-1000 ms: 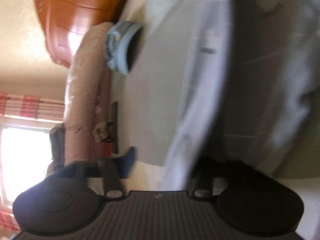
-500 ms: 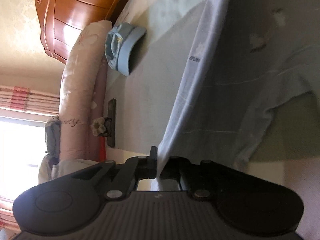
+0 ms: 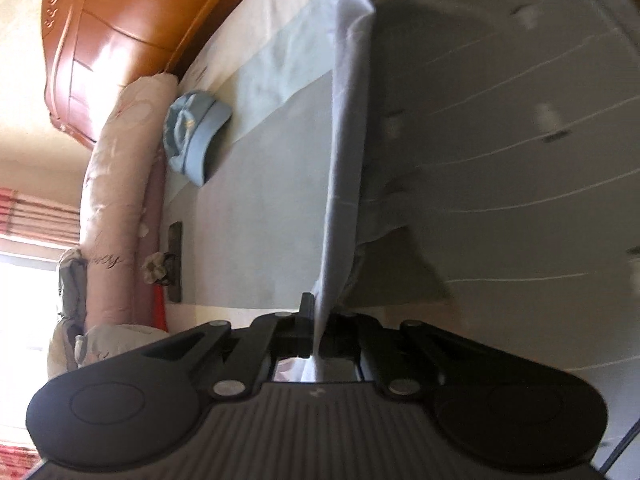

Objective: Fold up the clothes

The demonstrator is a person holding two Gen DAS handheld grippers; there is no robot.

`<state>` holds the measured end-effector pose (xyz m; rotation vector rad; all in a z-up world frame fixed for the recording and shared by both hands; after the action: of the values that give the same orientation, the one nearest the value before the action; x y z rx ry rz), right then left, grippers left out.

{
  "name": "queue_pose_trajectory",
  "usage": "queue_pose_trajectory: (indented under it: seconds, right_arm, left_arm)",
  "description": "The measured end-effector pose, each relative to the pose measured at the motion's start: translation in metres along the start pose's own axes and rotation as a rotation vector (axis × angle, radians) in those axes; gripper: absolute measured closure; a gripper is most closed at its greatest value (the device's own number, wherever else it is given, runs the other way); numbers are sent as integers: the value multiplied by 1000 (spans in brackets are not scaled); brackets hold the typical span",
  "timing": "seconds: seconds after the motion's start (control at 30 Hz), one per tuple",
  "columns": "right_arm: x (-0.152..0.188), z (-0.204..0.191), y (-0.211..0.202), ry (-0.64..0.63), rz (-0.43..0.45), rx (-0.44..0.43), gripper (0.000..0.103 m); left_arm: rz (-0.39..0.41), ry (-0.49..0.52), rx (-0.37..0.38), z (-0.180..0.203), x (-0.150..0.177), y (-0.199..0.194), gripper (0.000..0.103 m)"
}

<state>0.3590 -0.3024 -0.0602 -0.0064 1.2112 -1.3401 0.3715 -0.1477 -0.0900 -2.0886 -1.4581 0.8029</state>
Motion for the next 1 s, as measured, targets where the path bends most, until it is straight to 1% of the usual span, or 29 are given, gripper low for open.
queue_pose_trajectory:
  seconds: [0.13, 0.3, 0.37, 0.53, 0.7, 0.87, 1.0]
  right_arm:
    - [6, -20, -9, -100, -37, -26, 100]
    - [22, -44, -16, -243, -97, -20, 100]
    - [28, -50, -20, -262, -117, -27, 100]
    - [35, -63, -37, -259, -127, -24, 100]
    - [42, -79, -47, -266, -152, -46, 100]
    - [62, -99, -42, -268, -211, -84, 100]
    - [73, -108, -37, -263, -242, -105, 100]
  left_arm:
    - [25, 1, 12, 15, -9, -17, 103]
    - [45, -12, 17, 28, -18, -33, 103]
    - [55, -4, 24, 34, -22, -42, 103]
    - [79, 15, 57, 51, -34, -67, 103]
    - [102, -7, 125, 75, -41, -83, 103]
    - [97, -73, 219, 99, -39, -77, 103]
    - [96, -105, 263, 105, -36, -70, 103]
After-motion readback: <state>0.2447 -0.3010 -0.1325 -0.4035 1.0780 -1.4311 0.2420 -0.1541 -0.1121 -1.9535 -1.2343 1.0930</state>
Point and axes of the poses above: each gripper's, at about its wrist camera, not at the fingertips, and y roughly the way its jaws point, z to its right, x to its underside, the point moved 7 cm from there along y, roughly the way its jaws point, and after that the axes turned 8 degrees about z, right-handed, at the moved point
